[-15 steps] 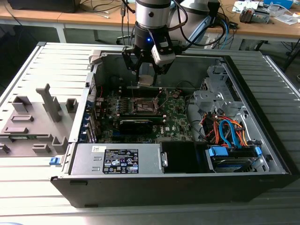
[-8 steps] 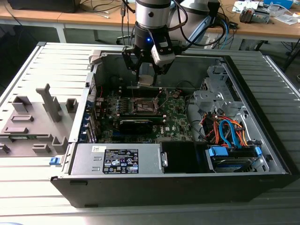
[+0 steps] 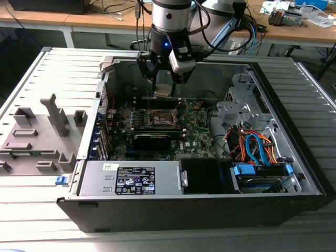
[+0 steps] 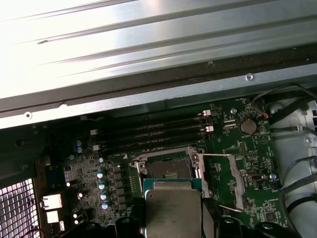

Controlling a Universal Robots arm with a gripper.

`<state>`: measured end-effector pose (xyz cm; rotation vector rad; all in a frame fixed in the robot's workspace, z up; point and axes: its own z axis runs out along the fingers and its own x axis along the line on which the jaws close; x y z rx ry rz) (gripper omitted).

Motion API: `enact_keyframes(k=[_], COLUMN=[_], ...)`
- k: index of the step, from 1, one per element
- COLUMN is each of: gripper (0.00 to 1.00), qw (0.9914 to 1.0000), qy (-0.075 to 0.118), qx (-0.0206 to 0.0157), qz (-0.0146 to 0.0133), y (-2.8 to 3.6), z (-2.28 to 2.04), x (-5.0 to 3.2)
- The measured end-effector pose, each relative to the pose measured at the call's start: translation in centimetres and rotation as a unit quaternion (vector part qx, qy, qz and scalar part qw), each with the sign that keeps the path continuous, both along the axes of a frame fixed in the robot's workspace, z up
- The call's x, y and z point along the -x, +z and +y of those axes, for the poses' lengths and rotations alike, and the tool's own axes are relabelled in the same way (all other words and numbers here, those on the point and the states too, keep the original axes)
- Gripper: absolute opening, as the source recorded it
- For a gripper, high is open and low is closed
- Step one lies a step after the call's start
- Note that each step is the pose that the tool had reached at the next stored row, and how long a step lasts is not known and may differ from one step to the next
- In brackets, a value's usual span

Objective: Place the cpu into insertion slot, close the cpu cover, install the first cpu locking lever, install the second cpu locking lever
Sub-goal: 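Place the cpu into insertion slot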

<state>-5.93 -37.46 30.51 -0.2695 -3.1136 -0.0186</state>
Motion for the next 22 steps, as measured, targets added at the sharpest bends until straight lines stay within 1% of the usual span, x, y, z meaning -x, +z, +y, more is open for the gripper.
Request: enact_keyframes(k=[15,22], gripper=[0.55,0.55], qw=[0.99992,0.99975], qy=[-0.013,-0.022], qx=[0.0000,0.0000], qz=[0.0000,0.0000], y=[0.00,0.00], z=[0.00,0.00], x=[0.00,0.00])
